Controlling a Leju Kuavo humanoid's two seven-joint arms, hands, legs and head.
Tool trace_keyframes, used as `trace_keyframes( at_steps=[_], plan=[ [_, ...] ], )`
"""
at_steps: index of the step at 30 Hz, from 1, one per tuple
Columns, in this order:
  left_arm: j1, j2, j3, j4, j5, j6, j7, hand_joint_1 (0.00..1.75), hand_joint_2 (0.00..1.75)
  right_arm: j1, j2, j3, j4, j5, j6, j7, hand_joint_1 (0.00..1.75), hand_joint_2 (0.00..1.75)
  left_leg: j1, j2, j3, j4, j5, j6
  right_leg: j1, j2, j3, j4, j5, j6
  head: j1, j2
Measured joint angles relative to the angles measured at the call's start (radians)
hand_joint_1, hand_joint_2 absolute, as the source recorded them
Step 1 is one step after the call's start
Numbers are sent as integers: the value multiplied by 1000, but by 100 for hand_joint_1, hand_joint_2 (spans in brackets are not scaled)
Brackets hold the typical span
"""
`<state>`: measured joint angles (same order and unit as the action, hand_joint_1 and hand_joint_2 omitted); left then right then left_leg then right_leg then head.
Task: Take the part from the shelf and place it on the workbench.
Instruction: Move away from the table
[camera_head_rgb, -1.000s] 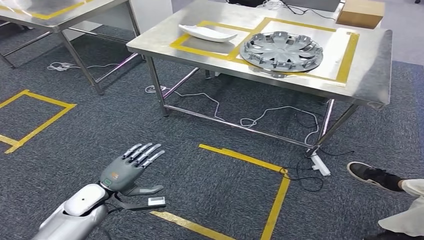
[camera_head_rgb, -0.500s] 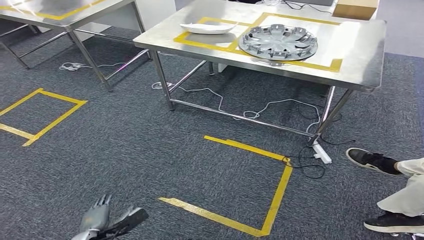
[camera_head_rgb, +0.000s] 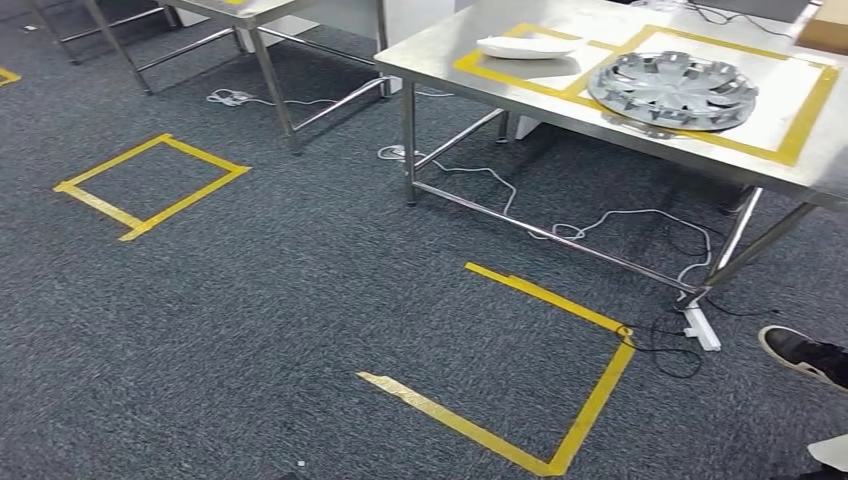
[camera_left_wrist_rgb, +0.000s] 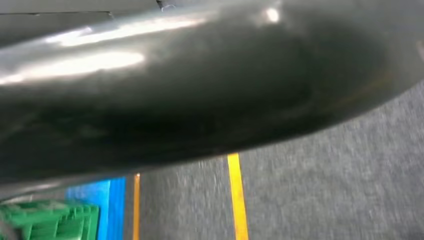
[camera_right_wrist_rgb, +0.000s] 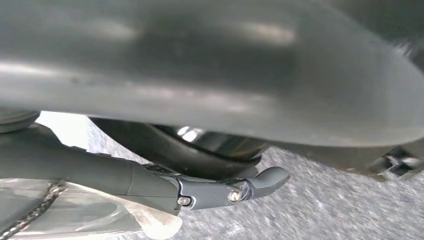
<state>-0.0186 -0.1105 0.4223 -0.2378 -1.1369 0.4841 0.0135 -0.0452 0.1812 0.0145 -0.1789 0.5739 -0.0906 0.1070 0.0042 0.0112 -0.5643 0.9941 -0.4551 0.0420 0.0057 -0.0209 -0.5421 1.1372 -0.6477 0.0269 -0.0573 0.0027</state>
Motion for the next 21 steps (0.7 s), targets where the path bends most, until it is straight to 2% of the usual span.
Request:
trace_keyframes(
  at_steps=[1,2,3,4,5,6,7,8,9,11,12,13,15,16,17,18,19,21],
  plan=[
    [-1,-9,0,4,-4,-5,4,0,0,-2,0,0,0,1,-1,1,0,0,-2,-13,-7,0,5,3,-1,11,-33,70,-28,1,0,0],
    [0,-15,0,8,-8,-10,8,0,0,-3,0,0,0,1,-1,2,0,0,-3,-27,-12,0,9,3,-1,16,-55,118,-39,1,0,0],
    [0,-20,0,11,-11,-15,11,0,0,-4,0,0,0,2,-1,5,0,0,-4,-41,-15,1,13,2,-1,18,-60,128,-29,0,0,0],
    [1,-25,-1,14,-19,-24,13,0,0,-4,0,0,0,4,0,8,0,0,-6,-56,-16,1,16,1,-1,22,-45,96,1,-3,0,0],
    [2,-31,-3,16,-30,-33,15,0,44,-3,0,0,0,5,0,11,0,0,-8,-71,-17,1,20,0,-1,33,-13,29,42,-8,0,0],
    [2,-38,-6,18,-42,-42,15,0,87,-2,0,0,0,8,1,13,0,0,-10,-84,-19,1,23,-3,-1,57,21,-45,76,-16,0,0],
    [0,-46,-11,19,-57,-53,15,0,131,-1,0,0,0,9,1,15,0,0,-12,-97,-23,3,27,-6,-2,80,48,-110,99,-21,0,0],
    [-1,-55,-17,20,-72,-65,15,0,175,0,0,0,0,11,2,15,0,0,-12,-108,-28,5,32,-10,-3,98,63,-151,110,-25,-1,0],
    [-2,-63,-25,22,-87,-80,15,0,175,0,0,0,1,12,3,15,0,0,-11,-119,-34,5,36,-16,-2,107,67,-167,109,-27,-1,0],
    [-1,-72,-44,28,-119,-114,12,0,175,0,0,0,0,16,5,15,0,0,-8,-135,-43,7,43,-28,-3,86,68,-173,117,-30,-1,0],
    [0,-75,-54,30,-134,-128,10,0,175,0,1,0,0,18,6,16,0,0,-8,-124,-49,15,35,-34,-5,73,70,-178,122,-34,-2,0],
    [-1,-78,-65,32,-149,-138,9,0,175,2,2,0,1,20,7,17,0,0,-8,-103,-61,40,15,-40,-8,57,72,-182,128,-38,-6,0],
    [-6,-83,-84,32,-167,-145,2,0,175,7,2,0,1,24,6,17,0,0,-5,-49,-102,147,-59,-54,-10,24,70,-186,134,-42,-12,0],
    [-9,-84,-93,32,-172,-143,-8,0,175,9,1,-1,1,25,6,17,0,0,-1,-34,-125,216,-96,-61,-9,5,66,-185,134,-43,-14,0],
    [-11,-86,-100,32,-173,-139,-21,0,175,10,0,-1,1,26,6,18,0,0,3,-27,-138,268,-118,-68,-9,-12,63,-185,134,-42,-14,0],
    [-12,-88,-105,33,-174,-134,-35,0,175,10,-1,-1,1,26,5,18,0,0,7,-21,-137,290,-124,-73,-9,-29,61,-185,134,-41,-14,0],
    [-11,-90,-109,33,-173,-127,-46,0,175,10,-1,-2,1,26,5,18,0,0,12,-16,-118,273,-112,-78,-10,-43,61,-184,132,-39,-14,0],
    [-9,-92,-112,32,-167,-114,-58,0,175,9,-2,-3,1,26,5,20,0,0,20,1,-37,143,-63,-85,-11,-62,67,-179,128,-31,-14,0]
  ],
)
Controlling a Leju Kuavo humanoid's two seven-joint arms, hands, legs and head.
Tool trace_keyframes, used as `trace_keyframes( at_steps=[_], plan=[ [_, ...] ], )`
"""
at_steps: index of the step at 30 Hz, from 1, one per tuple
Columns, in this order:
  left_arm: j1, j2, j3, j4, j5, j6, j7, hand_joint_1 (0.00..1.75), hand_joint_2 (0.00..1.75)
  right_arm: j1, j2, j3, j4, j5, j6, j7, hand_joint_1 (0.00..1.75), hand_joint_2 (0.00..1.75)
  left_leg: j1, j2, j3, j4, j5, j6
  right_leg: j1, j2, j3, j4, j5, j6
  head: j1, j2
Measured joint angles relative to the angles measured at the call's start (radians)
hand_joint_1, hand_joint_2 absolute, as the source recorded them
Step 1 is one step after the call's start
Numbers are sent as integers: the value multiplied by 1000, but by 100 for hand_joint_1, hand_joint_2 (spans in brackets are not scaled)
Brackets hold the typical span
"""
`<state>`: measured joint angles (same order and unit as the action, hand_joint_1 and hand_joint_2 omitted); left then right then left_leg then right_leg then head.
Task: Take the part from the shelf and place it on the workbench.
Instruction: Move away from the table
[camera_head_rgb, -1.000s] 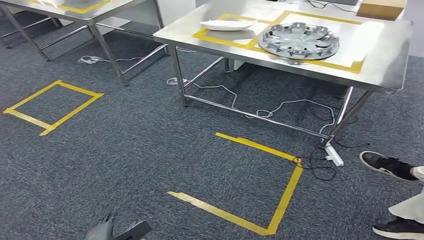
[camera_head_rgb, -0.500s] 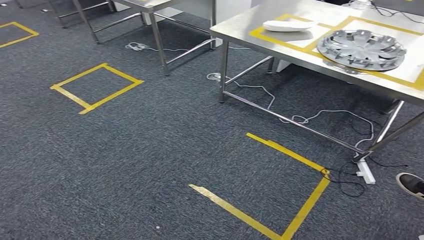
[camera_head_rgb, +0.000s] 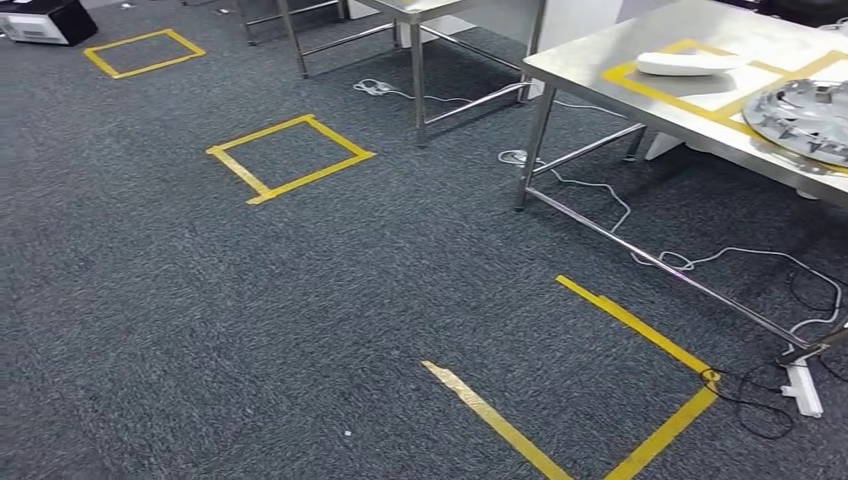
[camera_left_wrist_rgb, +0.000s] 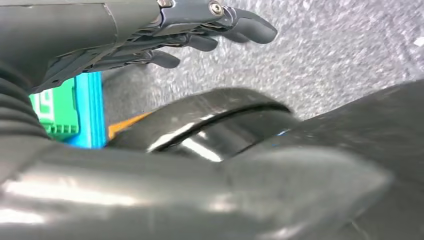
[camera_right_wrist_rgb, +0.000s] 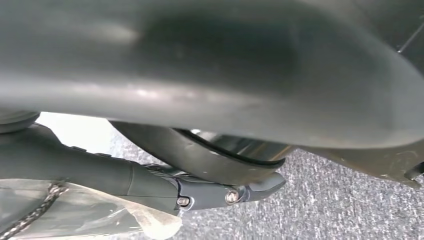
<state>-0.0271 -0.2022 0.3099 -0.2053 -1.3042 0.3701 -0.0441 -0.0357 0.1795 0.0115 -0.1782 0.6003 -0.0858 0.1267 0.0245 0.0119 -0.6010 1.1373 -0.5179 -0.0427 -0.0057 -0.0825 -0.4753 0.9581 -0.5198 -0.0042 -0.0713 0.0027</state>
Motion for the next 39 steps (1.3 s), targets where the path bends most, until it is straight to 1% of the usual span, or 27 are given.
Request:
trace_keyframes(
  at_steps=[1,2,3,5,7,8,10,11,12,13,14,16,17,19,21,22,24,26,27,28,29,31,32,33,36,37,39],
  plan=[
    [2,-1,0,0,4,5,-2,0,175,-1,-1,-1,0,1,0,1,0,0,1,7,36,-64,18,2,2,-6,-1,6,-3,6,0,0],
    [4,-2,0,0,8,9,-2,0,175,-2,-2,-1,0,3,1,2,0,0,1,11,58,-108,28,7,4,-9,-2,11,-4,13,1,0],
    [6,-3,0,0,12,11,-4,0,175,-4,-3,-1,0,4,3,2,0,0,-1,13,64,-125,29,14,6,-11,-6,16,-4,19,1,0],
    [6,-3,1,1,18,12,-7,0,175,-9,-2,-1,0,6,7,3,0,0,-6,11,58,-125,30,32,5,-12,-9,18,-2,30,3,0],
    [1,-2,1,1,21,11,-10,0,175,-14,0,-1,0,9,9,3,0,0,-7,9,57,-131,35,48,0,11,-24,41,-23,40,5,0],
    [-1,-2,1,0,22,10,-11,0,175,-15,0,-1,-1,10,10,2,0,0,-6,5,55,-133,38,56,-2,30,-44,79,-49,43,7,0],
    [-7,-2,2,0,23,9,-11,0,175,-18,1,-1,-1,12,10,1,0,0,-8,-2,50,-134,42,64,-4,62,-105,210,-112,45,10,0],
    [-7,-2,2,0,23,13,-15,0,175,-21,1,-1,-2,12,10,0,0,0,-10,-7,48,-134,43,67,-4,66,-134,272,-133,45,10,0],
    [-6,-1,2,0,22,20,-23,0,175,-23,1,-1,-2,12,10,0,0,0,-11,-11,47,-134,44,68,-4,67,-150,308,-135,44,9,0],
    [-4,0,2,0,21,31,-34,0,175,-24,1,-1,-2,12,10,0,0,0,-12,-16,47,-134,45,69,-4,68,-150,306,-118,43,9,0],
    [-1,1,2,0,21,44,-49,0,175,-24,1,-1,-2,12,10,0,0,0,-13,-22,48,-133,45,68,-4,70,-130,263,-84,41,9,0],
    [4,2,2,0,21,70,-80,0,175,-19,1,-1,-2,12,10,0,0,0,-15,-32,49,-131,45,64,-5,78,-71,131,-16,37,10,0],
    [6,3,2,1,23,80,-93,0,175,-17,1,-1,-2,12,10,0,0,0,-17,-35,46,-129,46,60,-5,82,-47,78,-3,35,10,0],
    [10,4,2,1,26,95,-112,0,175,-14,1,-2,-2,12,10,-1,0,0,-19,-37,37,-126,51,46,-3,88,-32,40,-5,29,7,0],
    [12,5,3,1,27,104,-119,0,175,-12,2,-3,-2,15,9,-3,0,0,-17,-37,31,-124,53,34,-4,86,-32,35,0,18,6,0],
    [12,6,4,1,27,108,-121,0,175,-12,2,-3,-2,16,9,-4,0,0,-16,-33,27,-112,44,30,-5,84,-33,34,3,12,5,0],
    [12,9,4,1,27,114,-124,0,175,-12,2,-4,-1,19,9,-4,0,0,-15,-25,-6,-30,-10,21,-7,76,-33,31,6,4,2,0],
    [9,11,5,1,30,119,-125,0,175,-11,2,-5,-1,21,9,-4,0,0,-15,-21,-57,102,-73,16,-4,68,-34,31,7,1,0,0],
    [8,13,5,1,33,121,-125,0,175,-10,2,-6,-1,21,9,-4,0,0,-15,-21,-70,145,-86,15,-2,64,-35,32,7,1,0,0],
    [7,14,6,1,35,122,-124,0,175,-10,2,-7,-1,22,9,-4,0,0,-15,-20,-68,152,-80,16,-1,63,-35,32,7,0,0,0],
    [7,16,7,1,36,122,-122,0,175,-10,2,-7,-1,22,9,-5,0,0,-15,-20,-47,120,-56,20,0,62,-33,32,7,0,0,0],
    [11,21,9,1,37,121,-119,0,175,-10,3,-7,-1,23,9,-6,0,0,-18,-17,21,-11,8,32,4,62,-33,32,6,2,0,0],
    [13,23,10,1,38,120,-118,0,175,-10,4,-8,-1,23,9,-6,0,0,-21,-15,49,-71,25,40,6,62,-35,33,5,4,0,0],
    [15,26,11,1,39,120,-118,0,175,-10,5,-8,-1,23,9,-6,0,0,-23,-12,65,-108,32,46,7,61,-38,35,6,8,0,0],
    [24,33,13,1,43,117,-113,0,175,-13,5,-8,-2,23,9,-6,0,0,-25,-11,65,-132,29,57,7,59,-47,36,6,22,0,0],
    [26,34,14,1,44,115,-111,0,175,-13,5,-8,-2,24,9,-6,0,0,-23,-11,66,-137,32,61,6,62,-52,45,-2,26,1,0],
    [25,35,14,1,44,110,-106,0,175,-14,5,-8,-2,25,9,-8,0,0,-18,-11,66,-144,38,69,5,71,-87,116,-47,35,3,0]
  ],
)
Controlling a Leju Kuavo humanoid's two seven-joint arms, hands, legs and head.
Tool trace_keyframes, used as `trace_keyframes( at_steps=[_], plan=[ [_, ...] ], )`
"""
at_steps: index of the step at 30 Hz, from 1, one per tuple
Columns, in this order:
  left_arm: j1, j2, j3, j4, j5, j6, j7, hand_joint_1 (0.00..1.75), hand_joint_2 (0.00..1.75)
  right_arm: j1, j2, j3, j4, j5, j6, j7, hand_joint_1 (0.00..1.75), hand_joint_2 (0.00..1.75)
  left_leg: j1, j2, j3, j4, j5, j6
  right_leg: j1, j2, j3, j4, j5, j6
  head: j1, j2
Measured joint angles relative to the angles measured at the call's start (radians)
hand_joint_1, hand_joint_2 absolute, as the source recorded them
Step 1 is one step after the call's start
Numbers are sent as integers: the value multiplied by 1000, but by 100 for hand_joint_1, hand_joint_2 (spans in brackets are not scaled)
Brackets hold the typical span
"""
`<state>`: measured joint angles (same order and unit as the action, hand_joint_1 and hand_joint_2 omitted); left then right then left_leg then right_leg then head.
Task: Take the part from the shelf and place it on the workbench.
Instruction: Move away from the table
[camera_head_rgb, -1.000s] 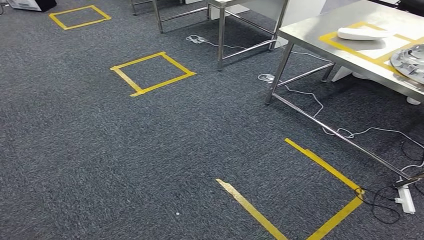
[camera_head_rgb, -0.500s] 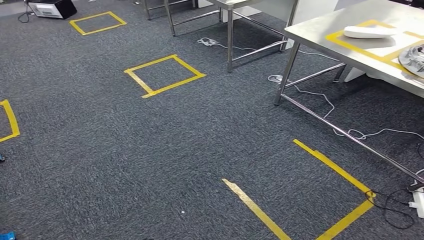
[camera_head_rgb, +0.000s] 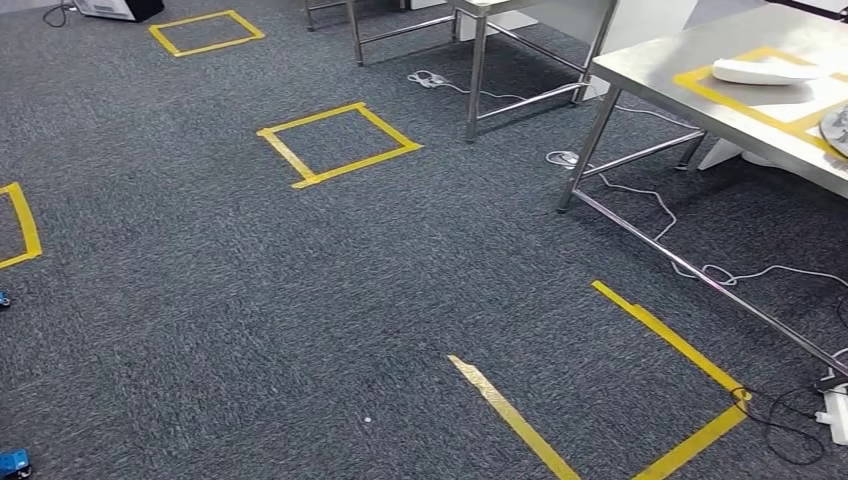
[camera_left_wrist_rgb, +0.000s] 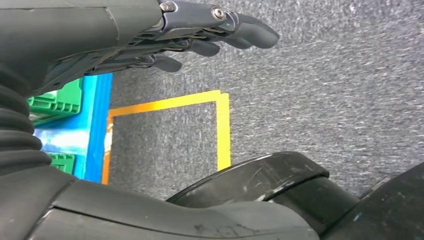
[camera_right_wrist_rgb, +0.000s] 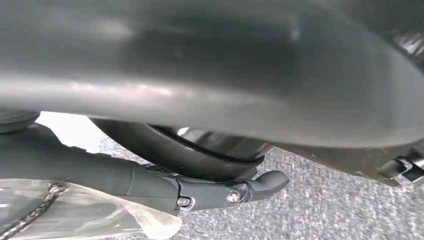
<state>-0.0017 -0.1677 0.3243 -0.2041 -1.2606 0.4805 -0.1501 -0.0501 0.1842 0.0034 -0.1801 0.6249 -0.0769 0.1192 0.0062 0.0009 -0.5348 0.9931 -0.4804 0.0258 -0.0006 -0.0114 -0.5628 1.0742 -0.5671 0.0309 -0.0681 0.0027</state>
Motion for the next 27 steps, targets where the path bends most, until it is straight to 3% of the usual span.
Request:
trace_keyframes(
  at_steps=[2,3,4,5,7,8,10,12,14,17,19,20,21,23,25,27],
  plan=[
    [-1,1,1,0,0,-4,5,0,175,-3,0,0,0,0,-1,-1,0,0,0,1,-3,0,1,2,-1,6,-62,135,-59,7,2,0],
    [0,1,1,0,0,-5,6,0,175,-5,-1,0,-1,0,-1,-2,0,0,0,1,-3,0,1,2,-1,7,-86,188,-73,9,1,0],
    [0,2,1,0,0,-6,7,0,175,-7,-1,-1,-1,1,-2,-1,0,0,0,0,-2,0,1,2,-2,8,-95,208,-68,11,2,0],
    [0,1,2,0,-1,-6,7,0,175,-8,-1,-1,-1,1,-2,-1,0,0,0,-1,0,0,1,2,-2,8,-84,186,-43,12,2,0],
    [0,1,2,0,-2,-6,7,0,175,-5,-1,-1,-1,3,-1,0,0,0,1,-5,4,0,-1,-1,-6,8,-22,56,28,12,2,0],
    [-1,1,3,0,-3,-6,7,0,175,-3,-1,-1,-1,4,0,0,0,0,-1,-7,4,3,-2,-4,-6,10,10,-12,51,11,3,0],
    [-1,1,3,0,-5,-5,7,0,175,1,0,-1,-1,7,2,-1,0,0,-5,-9,-1,6,-1,-14,-5,13,40,-75,59,1,3,0],
    [-1,1,4,0,-6,-3,6,0,175,3,0,-1,-1,10,1,-3,0,0,-5,-9,-7,8,2,-24,-4,14,42,-81,60,-14,2,0],
    [-2,0,4,0,-7,1,5,0,175,3,0,-2,-1,13,1,-7,0,0,-3,-8,-18,36,-20,-33,-7,11,42,-85,64,-26,-1,0],
    [-5,1,9,0,-7,13,3,0,175,3,0,-2,-1,15,1,-12,0,0,-1,-6,-86,204,-110,-45,-8,4,42,-87,66,-37,-4,0],
    [-8,1,13,0,-7,18,3,0,175,4,0,-2,-1,17,1,-13,0,0,0,-6,-118,287,-134,-48,-8,1,42,-86,65,-38,-4,0],
    [-9,1,14,0,-7,19,4,0,175,4,0,-2,-1,17,1,-14,0,0,0,-6,-110,278,-118,-47,-8,1,43,-86,65,-38,-4,0],
    [-9,2,15,0,-7,19,5,0,175,4,1,-3,-1,18,1,-14,0,0,0,-6,-86,231,-86,-45,-8,2,45,-86,65,-37,-4,0],
    [-6,2,16,0,-7,18,8,0,175,3,1,-3,-1,20,1,-13,0,0,-1,-4,-24,98,-23,-38,-6,4,47,-85,63,-34,-4,0],
    [-3,2,18,1,-7,18,9,0,175,3,1,-3,-1,22,0,-13,0,0,-3,-3,6,21,-9,-29,-2,3,42,-82,63,-25,-3,0],
    [0,2,20,1,-7,19,9,0,175,2,1,-3,-2,23,0,-12,0,0,-4,-4,7,10,-14,-20,-1,1,37,-83,65,-14,-2,0]
  ],
)
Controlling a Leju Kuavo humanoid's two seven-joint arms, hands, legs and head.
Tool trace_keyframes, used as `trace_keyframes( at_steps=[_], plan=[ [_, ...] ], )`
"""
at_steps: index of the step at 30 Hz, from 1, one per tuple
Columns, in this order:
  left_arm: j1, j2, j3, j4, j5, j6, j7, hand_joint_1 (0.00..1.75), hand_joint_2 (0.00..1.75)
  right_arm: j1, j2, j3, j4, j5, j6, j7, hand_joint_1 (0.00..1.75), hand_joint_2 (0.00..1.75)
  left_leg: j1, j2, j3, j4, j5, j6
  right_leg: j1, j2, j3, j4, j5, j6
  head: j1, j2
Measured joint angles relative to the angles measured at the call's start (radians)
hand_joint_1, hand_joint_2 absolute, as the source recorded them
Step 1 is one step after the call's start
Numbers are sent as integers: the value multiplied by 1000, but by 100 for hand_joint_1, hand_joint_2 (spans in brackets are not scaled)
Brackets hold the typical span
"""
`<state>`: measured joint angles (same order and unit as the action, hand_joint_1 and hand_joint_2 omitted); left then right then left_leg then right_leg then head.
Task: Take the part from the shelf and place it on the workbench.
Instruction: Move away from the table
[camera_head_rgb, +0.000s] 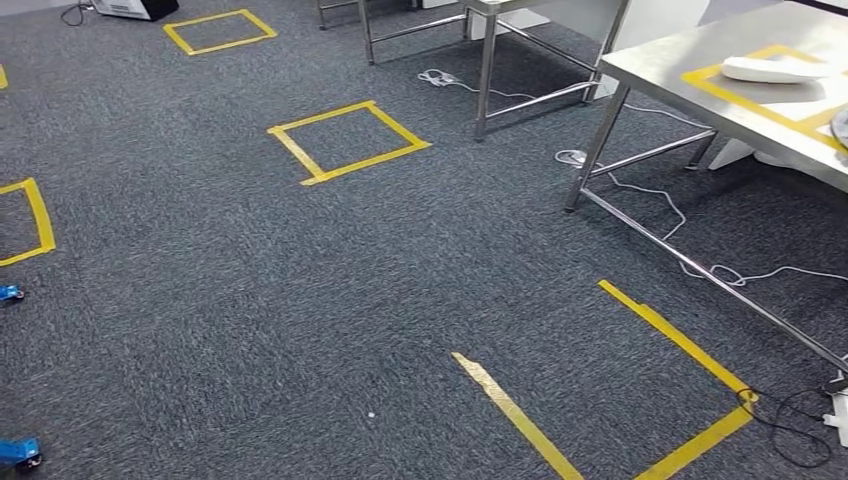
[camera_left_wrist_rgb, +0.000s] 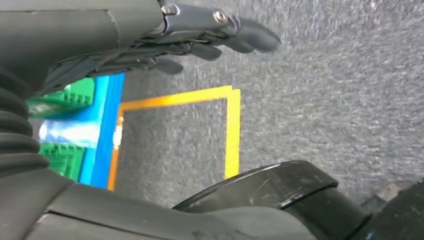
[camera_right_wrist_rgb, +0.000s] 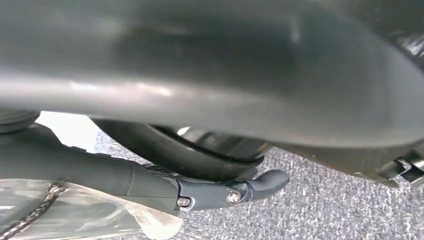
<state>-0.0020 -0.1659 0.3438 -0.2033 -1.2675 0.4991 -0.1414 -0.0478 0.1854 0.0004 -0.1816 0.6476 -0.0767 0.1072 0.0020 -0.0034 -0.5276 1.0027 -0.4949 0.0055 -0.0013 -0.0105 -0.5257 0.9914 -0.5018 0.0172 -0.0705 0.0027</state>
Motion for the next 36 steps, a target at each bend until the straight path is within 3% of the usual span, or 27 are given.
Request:
trace_keyframes(
  at_steps=[2,3,6,7,8,9,11,13,17,19,21,22,23,24,26,27,28,31,33,36],
  plan=[
    [1,-1,1,0,0,0,0,0,175,-1,0,0,0,1,0,0,0,0,4,0,0,-5,5,9,-1,1,-9,14,-14,10,1,0],
    [1,-2,1,0,0,0,0,0,175,-1,0,0,0,1,0,0,0,0,5,1,0,-8,7,14,-1,3,-24,44,-35,14,3,0],
    [1,-2,2,0,0,0,0,0,175,-5,-1,-1,0,2,-2,0,0,0,5,5,-2,-9,7,22,-1,7,-108,226,-120,20,7,0],
    [1,-2,3,0,0,0,0,0,175,-6,-2,-1,0,2,-3,0,0,0,3,5,-2,-9,7,23,0,8,-124,265,-128,19,7,0],
    [1,-2,3,0,0,-1,1,0,175,-7,-2,-1,0,2,-3,0,0,0,2,4,-1,-9,6,23,0,8,-122,267,-117,18,7,0],
    [1,-2,3,0,0,-2,1,0,175,-7,-2,-1,0,2,-3,0,0,0,1,3,1,-9,6,24,0,8,-103,231,-90,14,7,0],
    [1,-5,4,0,0,-3,4,0,175,-5,-2,-1,0,4,-1,0,0,0,-2,0,4,-9,5,22,2,8,-39,103,-26,4,7,0],
    [0,-8,4,0,0,-3,5,0,175,-1,-2,-1,0,5,1,0,0,0,-6,0,-1,-6,5,17,5,8,6,12,-5,-4,6,0],
    [-1,-8,5,0,-4,-6,8,0,175,3,-1,-1,0,7,1,0,0,0,-6,1,-11,10,-3,1,1,9,18,-14,-7,-15,4,0],
    [-2,-7,5,0,-11,-7,9,0,175,3,1,-1,0,5,0,0,0,0,-4,1,-42,88,-51,-11,-5,5,25,-21,-4,-23,0,0],
    [-7,-6,5,0,-21,-8,9,0,175,4,1,-2,0,0,-4,-1,0,0,0,1,-100,218,-107,-19,-5,1,27,-20,-6,-25,-2,0],
    [-11,-6,4,0,-28,-8,9,0,175,5,1,-4,0,-3,-7,-1,0,0,1,1,-120,263,-117,-22,-5,0,28,-20,-7,-26,-2,0],
    [-14,-7,2,0,-35,-7,9,0,175,6,2,-7,0,-8,-9,-1,0,0,3,1,-125,275,-109,-24,-5,0,30,-20,-8,-26,-2,0],
    [-16,-7,1,0,-43,-6,9,0,175,6,3,-11,0,-12,-10,-1,0,0,5,1,-112,248,-81,-25,-5,1,32,-19,-9,-25,-2,0],
    [-15,-10,-3,1,-54,-2,9,0,175,7,5,-18,0,-20,-11,0,0,0,9,1,-56,126,-9,-25,-6,5,37,-18,-15,-19,-2,0],
    [-14,-12,-5,1,-59,-1,9,0,175,7,6,-21,0,-23,-12,0,0,0,9,1,-31,68,10,-23,-5,6,36,-14,-18,-14,-2,0],
    [-13,-15,-7,1,-64,0,10,0,175,8,7,-24,0,-26,-13,0,0,0,8,1,-19,33,16,-18,-3,7,32,-11,-19,-8,-2,0],
    [-10,-24,-11,2,-72,1,20,0,175,8,8,-35,0,-34,-17,0,0,0,5,0,-22,11,8,-1,-2,4,18,-6,-20,7,-1,0],
    [-10,-27,-15,2,-75,1,23,0,175,7,9,-42,0,-39,-18,0,0,0,7,0,-21,7,10,10,-3,5,1,26,-44,15,1,0],
    [-11,-29,-22,2,-82,1,23,0,175,2,10,-49,0,-43,-17,2,0,0,4,3,-20,5,9,21,-2,7,-87,212,-129,22,4,0]
  ],
)
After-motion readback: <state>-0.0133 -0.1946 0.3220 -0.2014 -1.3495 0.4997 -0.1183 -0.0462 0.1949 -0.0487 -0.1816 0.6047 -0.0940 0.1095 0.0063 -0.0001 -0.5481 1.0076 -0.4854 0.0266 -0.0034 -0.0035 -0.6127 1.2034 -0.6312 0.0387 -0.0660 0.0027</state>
